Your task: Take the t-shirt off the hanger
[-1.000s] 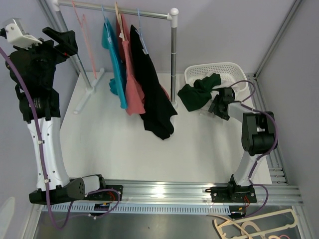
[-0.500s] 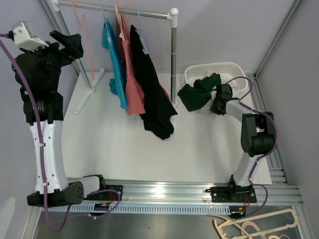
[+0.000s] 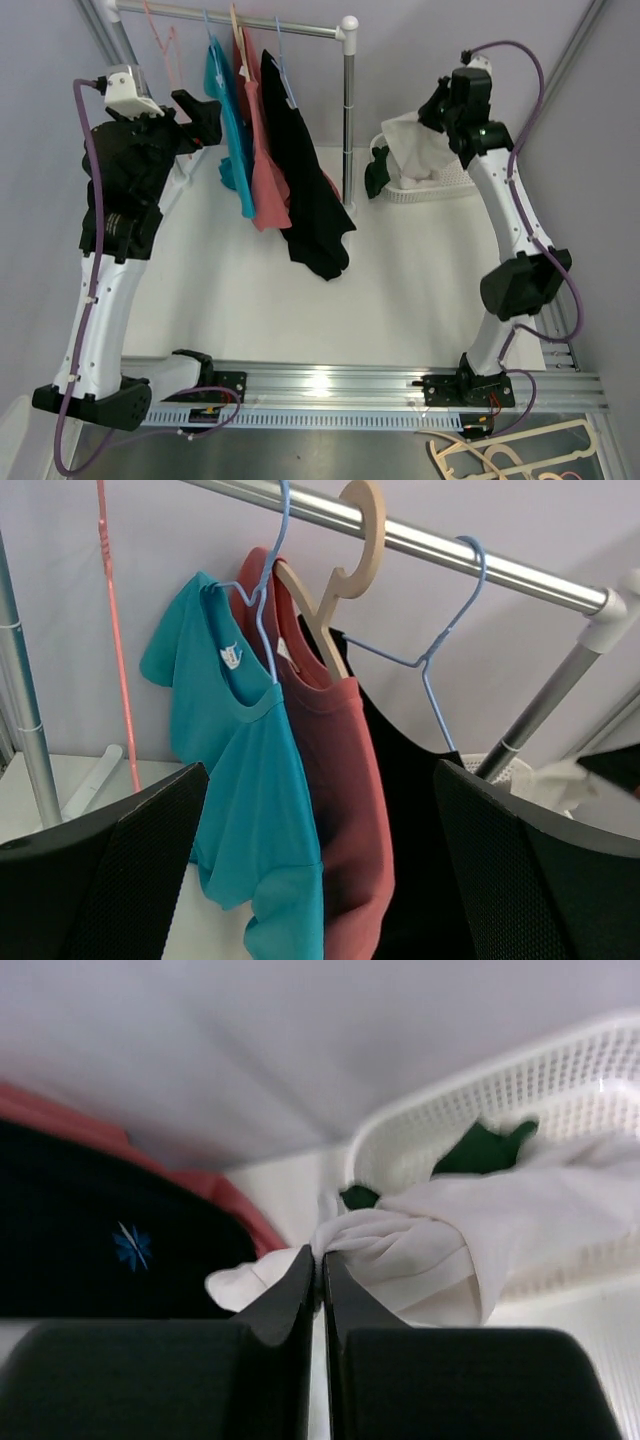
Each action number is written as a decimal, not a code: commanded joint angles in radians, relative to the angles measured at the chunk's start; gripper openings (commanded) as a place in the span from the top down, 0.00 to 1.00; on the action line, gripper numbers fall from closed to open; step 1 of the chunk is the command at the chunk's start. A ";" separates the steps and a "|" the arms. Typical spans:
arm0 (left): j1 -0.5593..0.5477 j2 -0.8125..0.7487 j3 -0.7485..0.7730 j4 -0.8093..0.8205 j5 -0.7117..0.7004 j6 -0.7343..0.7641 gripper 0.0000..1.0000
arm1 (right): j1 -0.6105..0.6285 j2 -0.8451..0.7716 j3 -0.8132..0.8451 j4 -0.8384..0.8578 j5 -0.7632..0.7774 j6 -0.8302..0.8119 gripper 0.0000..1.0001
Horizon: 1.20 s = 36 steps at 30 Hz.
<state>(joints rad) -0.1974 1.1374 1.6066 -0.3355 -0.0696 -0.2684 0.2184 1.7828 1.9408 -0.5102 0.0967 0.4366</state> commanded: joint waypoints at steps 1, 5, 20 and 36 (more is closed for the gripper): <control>-0.007 0.025 0.006 0.004 -0.038 0.046 0.00 | -0.057 0.185 0.255 -0.123 -0.025 -0.015 0.94; -0.007 0.082 0.004 -0.007 -0.038 0.052 0.00 | -0.128 0.407 0.579 -0.201 -0.066 0.002 0.93; 0.001 0.340 0.191 0.013 -0.098 0.074 0.00 | -0.237 0.540 0.371 -0.024 -0.120 -0.021 0.68; 0.001 0.579 0.600 -0.037 -0.125 0.146 0.17 | -0.229 0.299 -0.110 0.140 -0.057 -0.026 0.01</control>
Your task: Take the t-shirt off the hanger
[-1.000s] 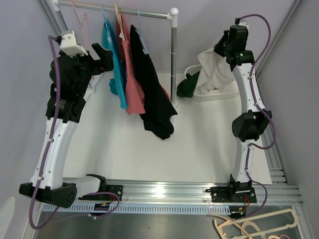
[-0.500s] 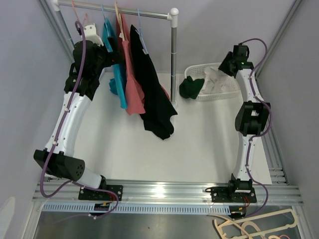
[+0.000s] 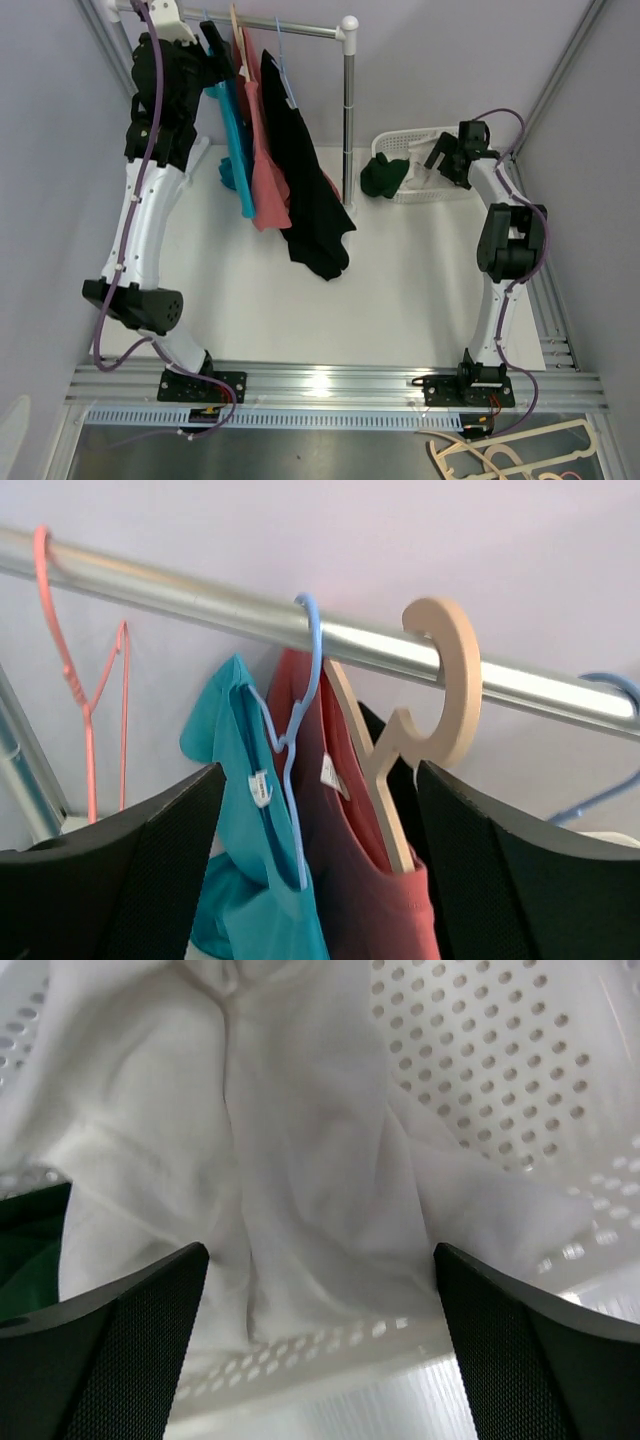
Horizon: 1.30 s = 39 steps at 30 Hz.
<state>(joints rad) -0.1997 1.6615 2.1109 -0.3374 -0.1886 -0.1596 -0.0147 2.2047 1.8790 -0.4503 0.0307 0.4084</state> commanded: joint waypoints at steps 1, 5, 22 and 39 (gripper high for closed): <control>0.003 0.070 0.113 -0.047 -0.006 0.040 0.19 | 0.004 -0.152 -0.069 0.097 0.014 0.004 0.00; 0.003 0.099 0.138 -0.043 -0.015 0.052 0.20 | 0.004 -0.223 -0.144 0.117 0.029 0.003 0.00; 0.011 0.167 0.190 -0.049 -0.055 0.081 0.44 | -0.002 -0.470 -0.227 0.139 0.040 -0.022 0.01; 0.036 0.236 0.208 -0.061 -0.054 0.060 0.38 | -0.010 -0.592 -0.258 0.127 0.028 -0.031 0.01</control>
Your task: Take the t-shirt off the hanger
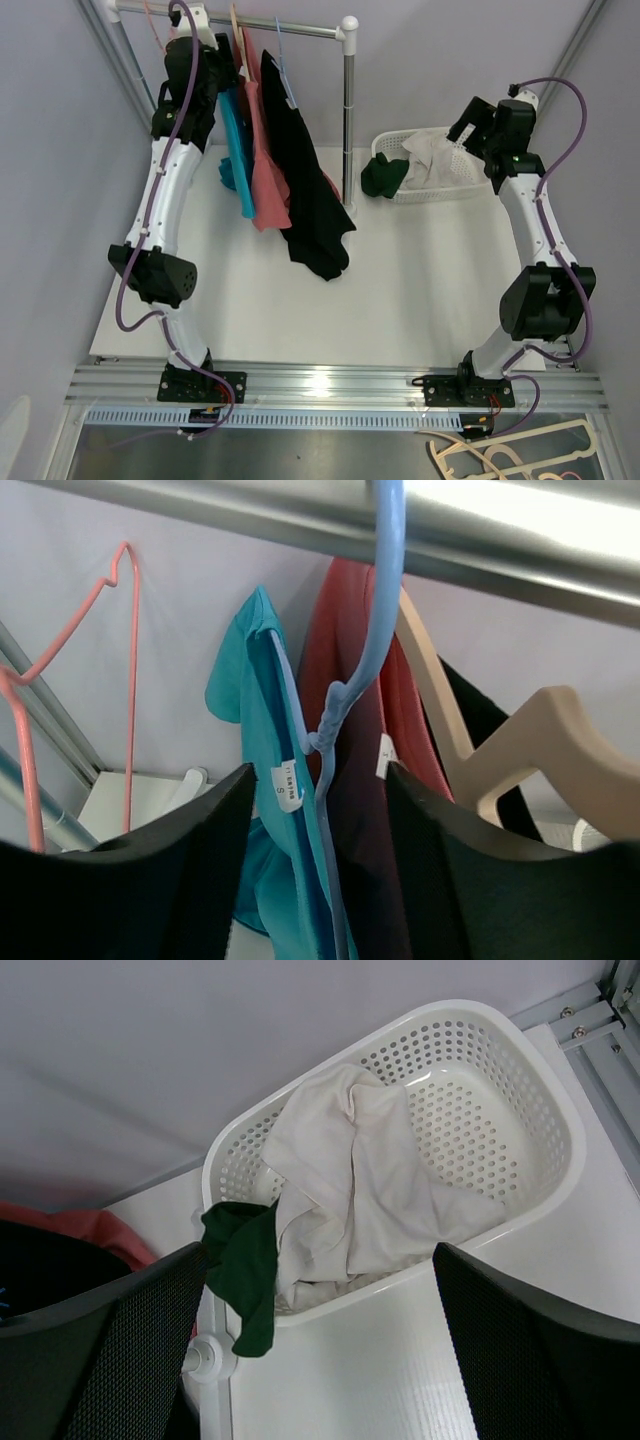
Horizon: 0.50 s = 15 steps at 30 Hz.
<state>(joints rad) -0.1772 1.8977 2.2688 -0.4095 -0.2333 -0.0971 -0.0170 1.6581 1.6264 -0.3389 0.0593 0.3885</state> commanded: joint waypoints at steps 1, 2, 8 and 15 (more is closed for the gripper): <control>0.015 0.001 0.051 0.011 -0.006 -0.003 0.43 | -0.009 -0.049 -0.008 0.018 -0.004 -0.010 0.01; 0.019 0.000 0.052 0.011 -0.001 -0.006 0.45 | -0.008 -0.050 -0.010 0.017 -0.004 -0.010 0.00; 0.022 -0.005 0.090 0.009 -0.004 0.003 0.81 | -0.008 -0.061 -0.023 0.024 -0.016 -0.017 0.01; 0.022 -0.031 0.138 0.003 0.005 0.025 0.99 | -0.006 0.003 -0.023 -0.003 -0.035 -0.022 0.00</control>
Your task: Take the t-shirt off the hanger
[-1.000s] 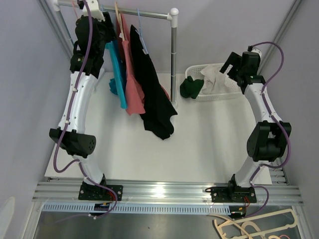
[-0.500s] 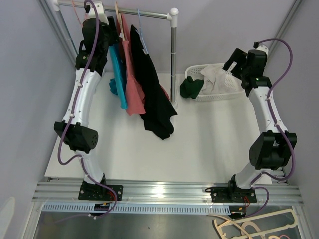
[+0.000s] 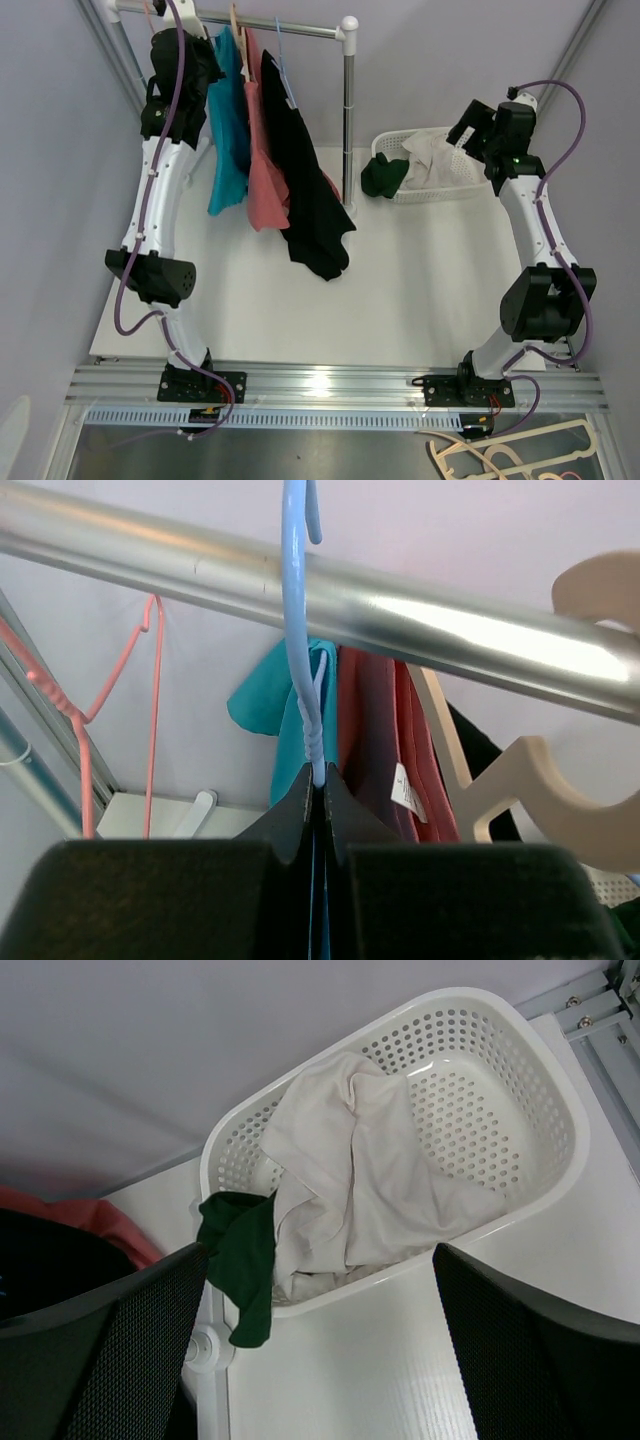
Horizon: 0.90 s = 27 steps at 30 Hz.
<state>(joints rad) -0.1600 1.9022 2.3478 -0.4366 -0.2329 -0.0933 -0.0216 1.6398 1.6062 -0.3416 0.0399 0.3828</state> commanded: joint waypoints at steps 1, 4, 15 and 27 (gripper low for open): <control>0.005 -0.040 0.059 0.030 0.009 0.021 0.99 | 0.002 0.028 -0.005 0.000 -0.018 -0.018 0.01; 0.005 -0.066 0.059 0.021 0.021 0.017 0.99 | 0.012 0.054 0.012 -0.013 -0.020 -0.027 0.01; 0.004 -0.202 0.058 0.030 0.043 0.026 0.99 | 0.080 0.261 0.161 -0.155 0.040 -0.096 0.01; 0.001 -0.304 0.010 0.019 0.101 0.006 0.99 | 0.091 0.508 0.374 -0.244 0.071 -0.159 0.00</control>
<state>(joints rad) -0.1604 1.6440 2.3562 -0.5213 -0.1825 -0.0856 0.0654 2.0968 1.9118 -0.5488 0.0826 0.2687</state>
